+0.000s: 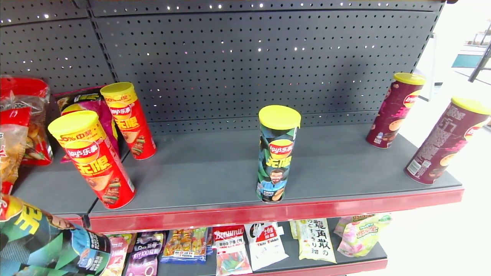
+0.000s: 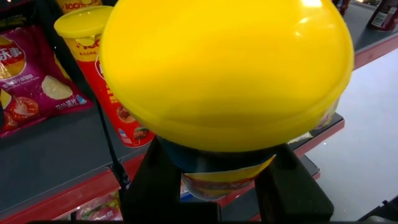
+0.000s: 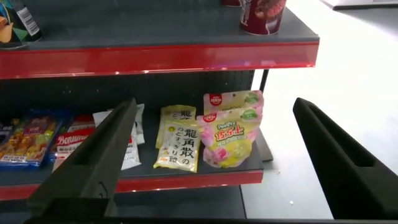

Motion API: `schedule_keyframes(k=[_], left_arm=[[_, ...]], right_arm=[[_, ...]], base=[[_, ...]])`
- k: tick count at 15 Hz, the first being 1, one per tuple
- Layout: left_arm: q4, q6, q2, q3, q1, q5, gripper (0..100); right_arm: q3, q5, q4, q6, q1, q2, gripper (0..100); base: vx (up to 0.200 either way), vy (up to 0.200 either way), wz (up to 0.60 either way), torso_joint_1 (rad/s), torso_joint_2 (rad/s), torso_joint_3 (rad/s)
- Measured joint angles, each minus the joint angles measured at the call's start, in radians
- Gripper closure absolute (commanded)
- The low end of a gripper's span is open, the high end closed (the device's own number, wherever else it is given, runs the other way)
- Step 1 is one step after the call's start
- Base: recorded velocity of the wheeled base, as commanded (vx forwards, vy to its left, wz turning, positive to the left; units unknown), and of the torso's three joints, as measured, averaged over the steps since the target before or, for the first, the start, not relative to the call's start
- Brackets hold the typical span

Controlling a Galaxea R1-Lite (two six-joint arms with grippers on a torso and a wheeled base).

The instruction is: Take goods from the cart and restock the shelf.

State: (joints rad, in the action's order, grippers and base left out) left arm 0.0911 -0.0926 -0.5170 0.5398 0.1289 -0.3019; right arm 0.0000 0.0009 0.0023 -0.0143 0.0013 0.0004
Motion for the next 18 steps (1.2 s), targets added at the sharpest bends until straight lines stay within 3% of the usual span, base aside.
schedule_keyframes(k=[4, 14, 18], left_arm=[[0.000, 0.000, 0.005, 0.001, 0.000, 0.002, 100], [-0.005, 0.001, -0.007, 0.005, -0.001, 0.014, 100], [-0.071, -0.003, -0.107, 0.023, 0.000, 0.014, 100]], right_arm=[[0.000, 0.001, 0.001, 0.000, 0.000, 0.000, 0], [0.000, 0.002, 0.000, -0.001, 0.000, 0.000, 0], [0.000, 0.002, 0.000, 0.001, 0.000, 0.000, 0]], base=[[0.000, 0.000, -0.60, 0.001, 0.00, 0.001], [0.000, 0.000, 0.00, 0.000, 0.00, 0.000], [0.000, 0.000, 0.00, 0.000, 0.00, 0.000]])
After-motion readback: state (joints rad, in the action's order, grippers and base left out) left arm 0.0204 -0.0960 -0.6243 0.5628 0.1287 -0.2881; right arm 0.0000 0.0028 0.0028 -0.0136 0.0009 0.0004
